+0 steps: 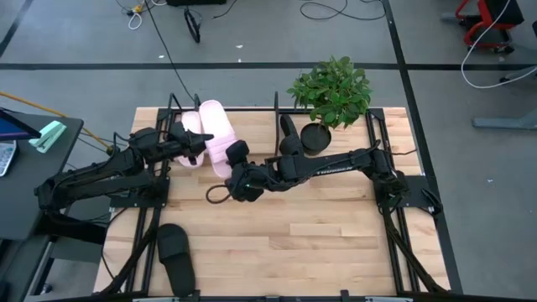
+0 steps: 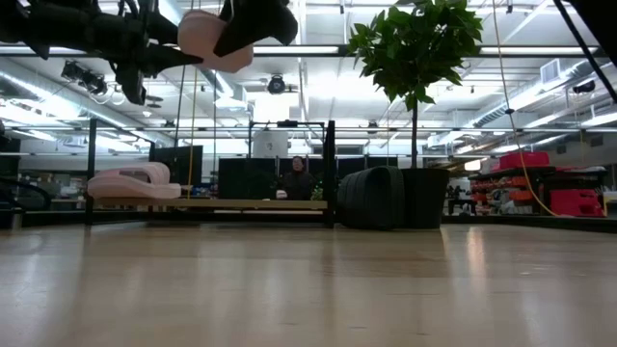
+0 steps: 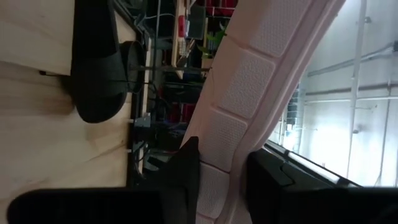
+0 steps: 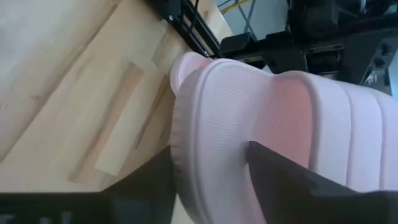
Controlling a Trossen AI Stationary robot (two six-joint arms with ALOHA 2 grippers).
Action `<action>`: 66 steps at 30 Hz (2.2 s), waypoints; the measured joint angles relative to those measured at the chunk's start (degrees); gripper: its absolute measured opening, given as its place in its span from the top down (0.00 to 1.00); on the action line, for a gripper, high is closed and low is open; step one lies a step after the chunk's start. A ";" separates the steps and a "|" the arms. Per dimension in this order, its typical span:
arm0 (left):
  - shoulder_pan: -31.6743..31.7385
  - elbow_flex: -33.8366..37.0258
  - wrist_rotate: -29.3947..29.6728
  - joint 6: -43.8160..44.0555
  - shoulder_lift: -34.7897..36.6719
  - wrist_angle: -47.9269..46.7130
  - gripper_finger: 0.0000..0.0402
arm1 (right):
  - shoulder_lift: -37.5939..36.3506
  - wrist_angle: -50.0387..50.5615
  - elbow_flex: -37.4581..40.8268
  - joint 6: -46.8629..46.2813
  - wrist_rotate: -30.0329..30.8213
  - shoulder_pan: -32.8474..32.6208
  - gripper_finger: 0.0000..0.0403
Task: Pick and place slides into the shelf
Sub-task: Put the pink slide on the shelf
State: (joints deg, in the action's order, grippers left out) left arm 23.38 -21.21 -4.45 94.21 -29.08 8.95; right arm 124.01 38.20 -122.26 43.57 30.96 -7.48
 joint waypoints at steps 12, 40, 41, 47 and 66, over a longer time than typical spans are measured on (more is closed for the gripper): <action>0.02 0.00 -0.94 -8.23 0.73 0.71 0.65 | -0.02 -0.37 -0.01 -3.63 -0.31 0.09 0.91; -1.19 -0.14 -2.72 -21.55 16.39 8.29 0.53 | -0.92 -3.04 0.00 -16.68 -2.36 7.01 0.91; -1.18 -0.13 -2.70 -21.84 16.96 8.33 0.53 | -0.90 -3.98 0.02 -16.70 -3.58 7.53 0.91; -1.18 -0.12 -4.64 -22.01 19.06 8.21 0.52 | -0.90 -9.10 0.00 -15.51 -7.54 8.74 0.91; -2.20 -0.07 -11.48 -25.89 19.71 6.19 0.56 | 7.18 -12.10 -0.04 -8.94 -10.27 9.62 0.91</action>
State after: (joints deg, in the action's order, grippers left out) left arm 21.18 -21.28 -15.93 68.31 -9.37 15.15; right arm 131.18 26.10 -122.30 34.63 20.69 2.13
